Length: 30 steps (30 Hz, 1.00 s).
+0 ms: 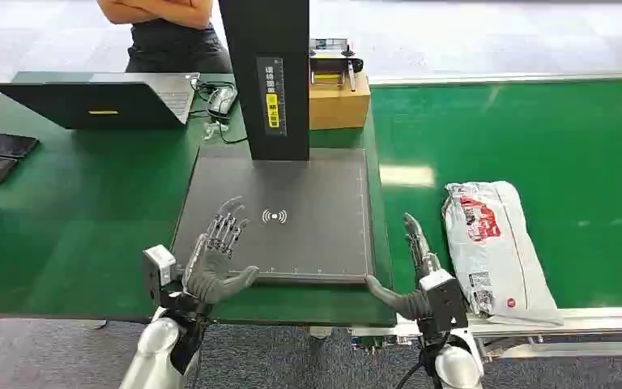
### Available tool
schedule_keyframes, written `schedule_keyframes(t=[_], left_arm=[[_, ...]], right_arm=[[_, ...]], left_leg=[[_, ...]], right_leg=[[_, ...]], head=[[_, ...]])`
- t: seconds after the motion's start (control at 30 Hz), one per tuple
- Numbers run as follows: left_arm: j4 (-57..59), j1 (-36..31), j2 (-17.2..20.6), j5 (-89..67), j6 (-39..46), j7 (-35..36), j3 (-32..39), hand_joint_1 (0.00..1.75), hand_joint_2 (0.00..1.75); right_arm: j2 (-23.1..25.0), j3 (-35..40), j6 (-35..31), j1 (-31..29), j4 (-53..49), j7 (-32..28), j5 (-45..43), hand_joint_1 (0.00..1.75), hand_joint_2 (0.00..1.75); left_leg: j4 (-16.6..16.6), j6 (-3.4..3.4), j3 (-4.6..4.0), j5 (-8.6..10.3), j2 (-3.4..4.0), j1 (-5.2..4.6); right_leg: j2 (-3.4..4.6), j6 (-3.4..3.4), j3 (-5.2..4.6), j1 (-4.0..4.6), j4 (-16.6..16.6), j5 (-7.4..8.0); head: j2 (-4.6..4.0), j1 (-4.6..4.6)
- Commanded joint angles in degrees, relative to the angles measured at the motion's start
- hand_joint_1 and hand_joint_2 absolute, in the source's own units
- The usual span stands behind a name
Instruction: Moved the parcel from conveyor to table for the left to box.
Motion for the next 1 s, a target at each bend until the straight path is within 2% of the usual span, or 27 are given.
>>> schedule_keyframes(t=[0.03,0.13,0.3,0.33,0.43,0.63,1.0], left_arm=[[1.98,-1.26,0.77,0.00,-0.12,0.22,0.05,0.00,1.75],[1.56,-0.94,0.73,0.01,-0.03,0.26,0.02,0.00,1.75],[1.55,-0.88,0.72,0.00,-0.02,0.26,0.02,0.00,1.75],[1.55,-0.88,0.72,0.00,-0.02,0.26,0.02,0.00,1.75],[1.19,-0.67,0.68,-0.07,-0.09,0.30,0.04,0.00,1.75],[1.49,-0.68,0.57,-0.18,-0.14,0.31,-0.01,0.00,1.75],[1.50,-0.72,0.61,-0.17,-0.17,0.30,0.00,0.00,1.75]], right_arm=[[-0.32,-2.53,-0.38,0.19,0.17,0.33,-0.97,0.00,1.75],[-0.35,-3.01,-4.66,-0.17,-0.17,1.17,2.54,0.00,1.75],[-0.42,-3.05,-4.62,-0.34,-0.28,1.17,2.50,0.00,1.75],[-0.42,-3.05,-4.62,-0.34,-0.28,1.17,2.50,0.00,1.75],[-0.65,-3.83,-6.88,-0.54,-1.00,1.42,4.41,0.00,1.75],[-2.27,-11.68,-13.91,-5.41,2.56,5.53,10.15,0.00,1.75],[-2.67,-12.00,-13.86,-5.41,2.81,5.05,10.15,0.00,1.75]], left_leg=[[-0.04,-0.10,0.07,0.00,-0.07,0.03],[-0.07,-0.15,0.14,0.00,-0.09,0.04],[-0.16,-0.26,0.28,0.00,-0.13,0.07],[-0.05,-0.12,0.09,-0.01,-0.03,0.03],[-0.07,-0.16,0.15,0.00,-0.09,0.03],[-0.10,-0.16,0.16,0.03,-0.09,0.03],[-0.04,-0.12,0.11,0.00,-0.06,0.00]], right_leg=[[-0.03,0.05,0.09,0.01,-0.05,-0.01],[-0.03,0.08,0.17,0.01,-0.08,-0.02],[-0.03,0.14,0.30,0.01,-0.16,-0.02],[0.01,0.06,0.10,0.00,-0.05,0.00],[-0.03,0.10,0.17,-0.01,-0.07,-0.02],[-0.01,0.14,0.19,-0.02,-0.11,0.02],[-0.01,0.09,0.13,-0.03,-0.07,0.02]], head=[[0.00,0.00],[0.00,0.00],[0.00,0.00],[0.00,0.00],[0.00,0.00],[0.00,0.00],[0.00,0.00]])
